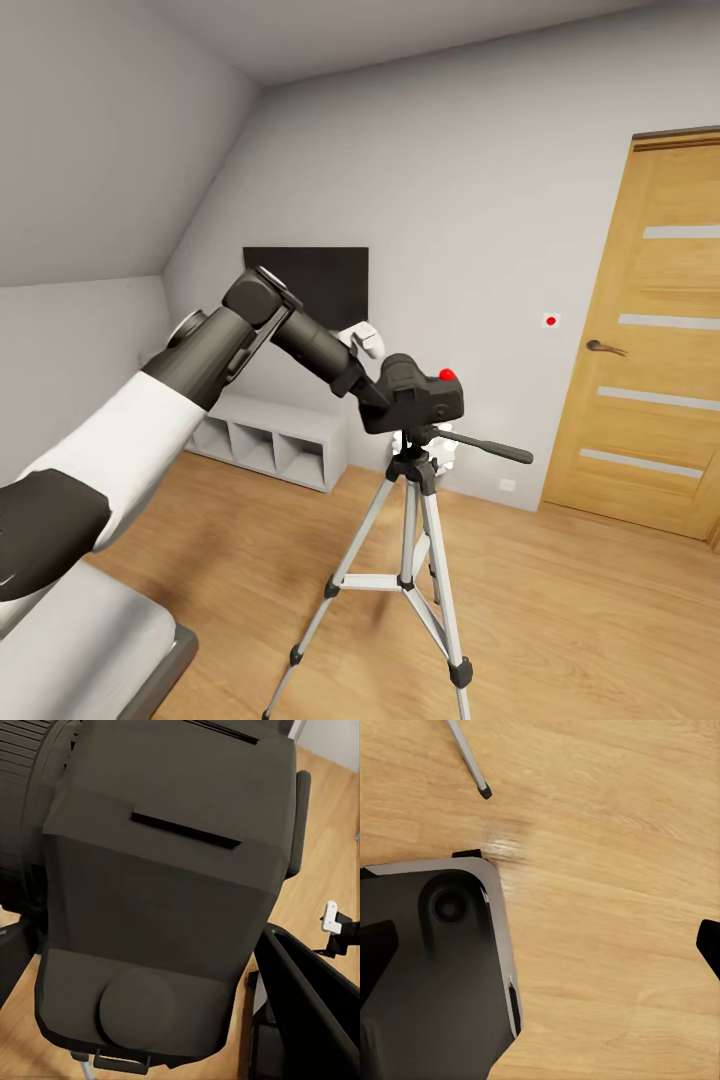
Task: Attach the digital camera to the camera tripod in the bedroom.
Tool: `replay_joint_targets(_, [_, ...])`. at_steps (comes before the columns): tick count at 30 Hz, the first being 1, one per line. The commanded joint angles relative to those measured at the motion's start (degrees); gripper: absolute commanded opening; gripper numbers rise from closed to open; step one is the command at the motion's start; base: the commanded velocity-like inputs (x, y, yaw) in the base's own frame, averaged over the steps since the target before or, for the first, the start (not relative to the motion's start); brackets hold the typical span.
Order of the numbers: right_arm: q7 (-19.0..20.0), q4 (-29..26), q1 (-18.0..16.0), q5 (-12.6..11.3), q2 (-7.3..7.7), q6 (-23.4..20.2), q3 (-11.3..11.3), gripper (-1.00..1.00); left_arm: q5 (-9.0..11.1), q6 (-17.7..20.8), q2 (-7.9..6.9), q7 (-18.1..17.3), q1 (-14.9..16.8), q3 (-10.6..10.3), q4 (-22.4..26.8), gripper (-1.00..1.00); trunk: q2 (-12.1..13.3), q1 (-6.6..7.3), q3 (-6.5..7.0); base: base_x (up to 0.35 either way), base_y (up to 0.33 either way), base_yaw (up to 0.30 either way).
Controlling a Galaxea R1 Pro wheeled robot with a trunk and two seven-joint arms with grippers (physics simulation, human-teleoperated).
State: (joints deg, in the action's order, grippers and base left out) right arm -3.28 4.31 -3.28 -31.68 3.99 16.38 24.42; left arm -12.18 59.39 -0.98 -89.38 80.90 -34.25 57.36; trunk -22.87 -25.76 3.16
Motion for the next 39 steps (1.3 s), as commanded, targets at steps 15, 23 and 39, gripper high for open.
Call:
replay_joint_targets(15, [-0.1, 0.2, -0.1, -0.1, -0.04, 0.2, 0.4, 1.0, -0.7, 0.6, 1.36, -0.6, 0.3, -0.4, -1.7, -1.0, 0.0, -0.02, -0.02, 0.0, 0.0, 0.0])
replay_joint_targets(23, [-0.1, 0.2, -0.1, -0.1, -0.11, 0.2, 0.4, 1.0, -0.6, 0.6, 1.59, -0.6, 0.3, -1.1, -1.8, -1.0, 0.0, -0.02, -0.02, 0.0, 0.0, 0.0])
replay_joint_targets(39, [0.0, 0.2, -0.1, 0.2, -0.12, 0.3, 0.5, 1.0, -0.6, 0.6, 1.57, -0.6, 0.2, -1.6, 0.4, -1.0, 0.0, -0.02, -0.02, 0.037, 0.012, 0.0])
